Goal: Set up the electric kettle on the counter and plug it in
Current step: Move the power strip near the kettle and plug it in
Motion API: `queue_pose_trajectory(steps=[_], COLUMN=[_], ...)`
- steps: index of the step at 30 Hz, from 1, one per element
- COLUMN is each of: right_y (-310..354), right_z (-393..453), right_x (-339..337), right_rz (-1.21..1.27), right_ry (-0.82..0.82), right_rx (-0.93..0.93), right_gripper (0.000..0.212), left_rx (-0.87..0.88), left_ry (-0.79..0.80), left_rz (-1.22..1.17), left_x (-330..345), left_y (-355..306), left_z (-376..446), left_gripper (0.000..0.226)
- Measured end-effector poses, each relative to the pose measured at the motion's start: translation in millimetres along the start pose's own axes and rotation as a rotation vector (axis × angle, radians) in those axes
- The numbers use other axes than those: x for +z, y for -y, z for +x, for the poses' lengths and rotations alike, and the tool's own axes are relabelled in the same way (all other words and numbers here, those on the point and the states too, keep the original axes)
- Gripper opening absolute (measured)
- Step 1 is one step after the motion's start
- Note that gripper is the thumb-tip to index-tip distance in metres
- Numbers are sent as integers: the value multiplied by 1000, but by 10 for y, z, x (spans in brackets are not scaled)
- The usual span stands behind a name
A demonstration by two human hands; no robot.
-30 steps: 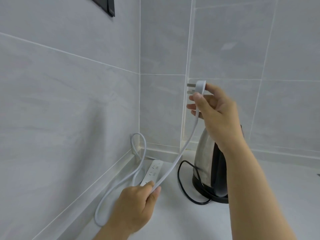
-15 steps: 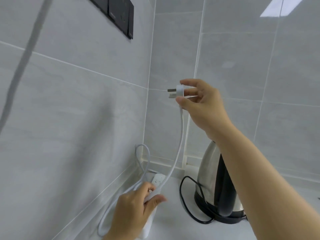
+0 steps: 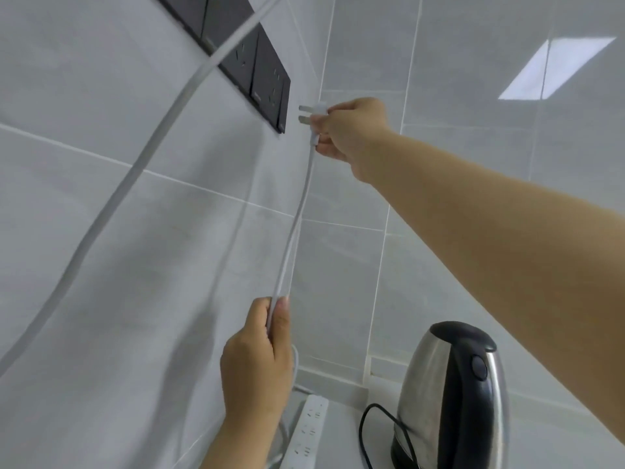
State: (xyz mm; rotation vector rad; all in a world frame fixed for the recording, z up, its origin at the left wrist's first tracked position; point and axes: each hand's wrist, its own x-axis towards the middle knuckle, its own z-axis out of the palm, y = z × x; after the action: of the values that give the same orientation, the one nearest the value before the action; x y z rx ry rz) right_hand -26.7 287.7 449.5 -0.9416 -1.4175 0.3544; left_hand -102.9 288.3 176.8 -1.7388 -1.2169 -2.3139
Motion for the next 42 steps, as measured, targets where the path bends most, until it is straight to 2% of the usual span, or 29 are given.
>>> queue_pose_trajectory(steps=[4, 6, 9, 12, 25, 29, 33, 37, 40, 42], right_y=[115, 140, 139, 133, -24, -25, 36, 46, 55, 63], right_z=[193, 242, 313, 349, 437, 442, 458, 439, 458, 440], right_x=[128, 182, 251, 341, 499, 505, 588, 618, 618, 612], right_rz=[-13, -29, -39, -45, 39, 56, -30, -53, -87, -109], right_ry=[-75, -95, -97, -70, -62, -90, -129, -129, -128, -122], right_rx=[-8, -40, -68, -84, -115, -134, -191, -185, -197, -203], right_gripper=[21, 13, 30, 31, 30, 23, 38, 25, 32, 26], left_rx=[-40, -55, -77, -90, -129, -126, -115, -108, -105, -99], left_ry=[-1, -17, -49, -69, -119, -152, -185, -190, -192, -198], left_rz=[-25, -42, -59, -79, -151, -204, -229, -234, -241, -239], left_x=[51, 75, 90, 84, -28, -25, -19, -22, -13, -2], left_y=[-93, -112, -107, -83, 16, -7, 15, -7, 0, 13], left_z=[296, 408, 493, 489, 492, 495, 511, 499, 493, 493], left_gripper=[43, 45, 48, 55, 44, 39, 40, 35, 35, 37])
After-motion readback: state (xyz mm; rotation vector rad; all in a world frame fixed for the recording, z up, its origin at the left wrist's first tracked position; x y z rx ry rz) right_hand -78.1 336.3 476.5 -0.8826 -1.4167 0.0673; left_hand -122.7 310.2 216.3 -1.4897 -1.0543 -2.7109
